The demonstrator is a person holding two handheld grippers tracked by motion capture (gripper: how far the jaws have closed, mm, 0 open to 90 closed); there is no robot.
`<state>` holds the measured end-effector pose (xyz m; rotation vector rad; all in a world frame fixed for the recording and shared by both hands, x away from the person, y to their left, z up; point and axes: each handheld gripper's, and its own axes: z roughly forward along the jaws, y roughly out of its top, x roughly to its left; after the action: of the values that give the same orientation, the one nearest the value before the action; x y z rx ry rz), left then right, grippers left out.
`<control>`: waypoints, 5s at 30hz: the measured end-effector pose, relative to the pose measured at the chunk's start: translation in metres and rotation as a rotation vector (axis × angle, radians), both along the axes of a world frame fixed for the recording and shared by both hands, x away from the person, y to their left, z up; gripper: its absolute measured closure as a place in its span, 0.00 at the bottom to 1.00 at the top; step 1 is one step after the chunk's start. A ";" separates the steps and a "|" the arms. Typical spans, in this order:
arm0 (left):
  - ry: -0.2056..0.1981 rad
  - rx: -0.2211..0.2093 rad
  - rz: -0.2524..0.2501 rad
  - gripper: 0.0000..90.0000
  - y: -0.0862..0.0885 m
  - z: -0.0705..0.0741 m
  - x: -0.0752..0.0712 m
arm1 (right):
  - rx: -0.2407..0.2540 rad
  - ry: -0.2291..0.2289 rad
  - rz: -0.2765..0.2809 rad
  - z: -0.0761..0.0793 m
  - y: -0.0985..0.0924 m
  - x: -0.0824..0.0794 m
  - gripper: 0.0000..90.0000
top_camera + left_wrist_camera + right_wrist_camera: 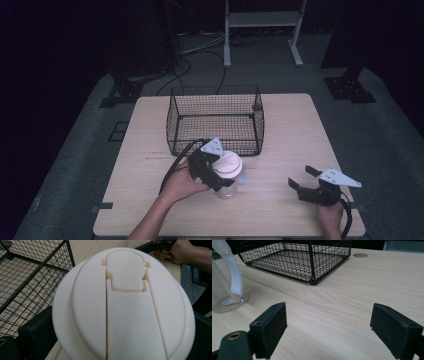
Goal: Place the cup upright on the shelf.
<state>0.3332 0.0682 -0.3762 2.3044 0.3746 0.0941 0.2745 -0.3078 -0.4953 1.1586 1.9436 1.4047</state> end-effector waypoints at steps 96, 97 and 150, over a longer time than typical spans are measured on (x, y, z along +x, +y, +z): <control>-0.014 0.137 0.292 0.06 0.022 0.163 0.140 | 0.015 0.010 0.005 0.000 -0.001 0.002 0.14; -0.014 0.137 0.292 0.06 0.022 0.163 0.140 | 0.015 0.010 0.005 0.000 -0.001 0.002 0.14; 0.042 0.191 0.432 0.06 0.004 0.036 0.188 | 0.027 0.016 0.003 0.000 -0.003 0.004 0.14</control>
<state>0.5216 0.0721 -0.3398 2.3770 0.9155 0.3068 0.2789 -0.3111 -0.4951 1.1823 1.9439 1.4314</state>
